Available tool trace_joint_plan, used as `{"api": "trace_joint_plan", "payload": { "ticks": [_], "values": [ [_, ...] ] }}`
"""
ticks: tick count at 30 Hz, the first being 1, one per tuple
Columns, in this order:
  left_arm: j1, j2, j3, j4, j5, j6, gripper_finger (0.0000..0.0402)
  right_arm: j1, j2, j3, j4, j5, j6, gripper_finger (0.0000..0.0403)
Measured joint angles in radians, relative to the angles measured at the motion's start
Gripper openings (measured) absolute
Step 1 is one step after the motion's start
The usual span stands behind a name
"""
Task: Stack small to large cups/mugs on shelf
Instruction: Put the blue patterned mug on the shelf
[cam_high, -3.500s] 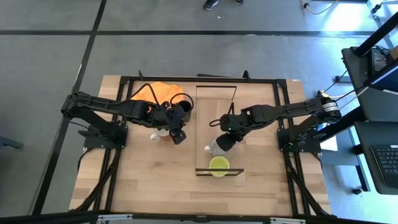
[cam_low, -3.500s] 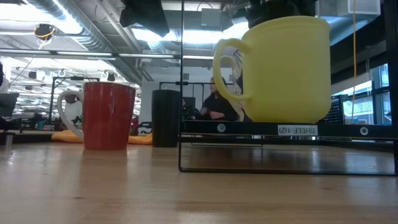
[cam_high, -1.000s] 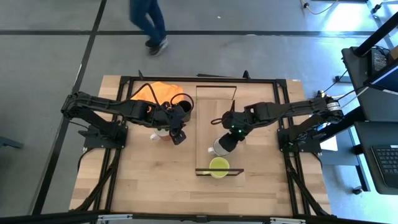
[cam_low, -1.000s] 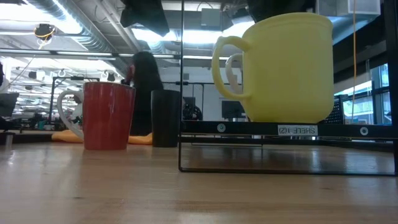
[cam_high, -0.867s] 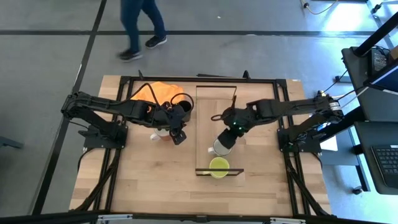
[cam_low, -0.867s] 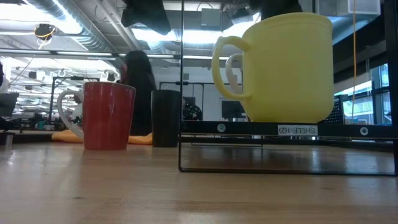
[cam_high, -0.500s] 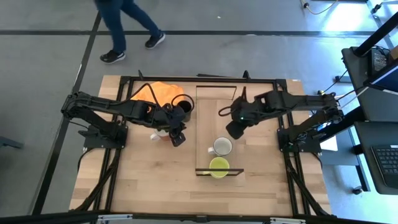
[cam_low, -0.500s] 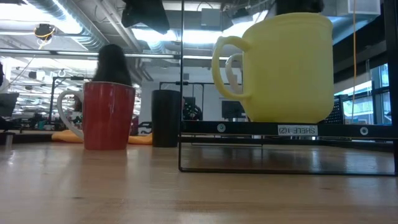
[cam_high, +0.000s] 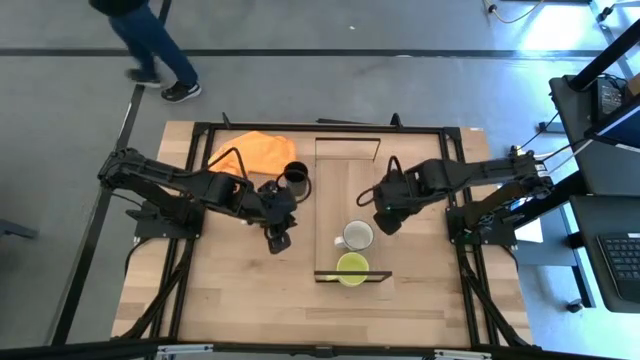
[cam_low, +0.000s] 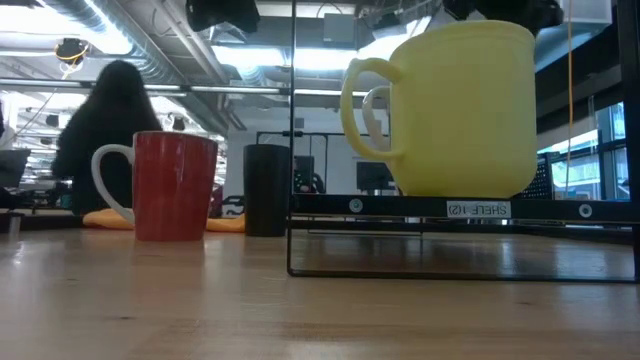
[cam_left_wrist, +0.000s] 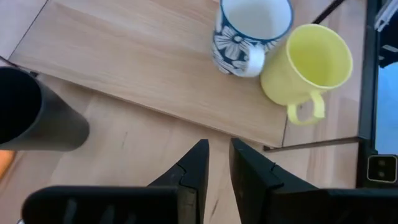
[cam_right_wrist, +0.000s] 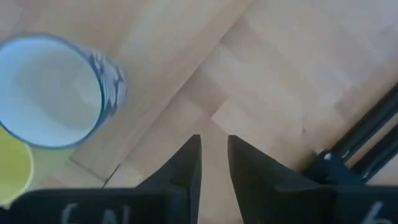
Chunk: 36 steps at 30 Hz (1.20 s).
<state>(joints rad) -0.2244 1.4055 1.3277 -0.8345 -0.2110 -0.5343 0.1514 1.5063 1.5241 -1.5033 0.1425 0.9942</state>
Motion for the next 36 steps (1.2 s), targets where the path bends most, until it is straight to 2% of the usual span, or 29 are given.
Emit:
{"api": "trace_joint_plan", "payload": {
  "ticks": [8,23,36],
  "values": [
    [-0.026,0.007,-0.004,0.007,-0.055,-0.048,0.0059,0.042,0.0,-0.112,0.144,-0.115,0.028,0.008],
    [-0.023,0.008,-0.141,0.145,-0.013,-0.115,0.0059,0.062,0.001,-0.241,0.406,-0.166,0.049,0.0081],
    [0.022,0.008,-0.151,0.149,-0.007,-0.111,0.0059,0.061,0.001,-0.254,0.462,-0.179,0.038,0.0081]
  ]
}}
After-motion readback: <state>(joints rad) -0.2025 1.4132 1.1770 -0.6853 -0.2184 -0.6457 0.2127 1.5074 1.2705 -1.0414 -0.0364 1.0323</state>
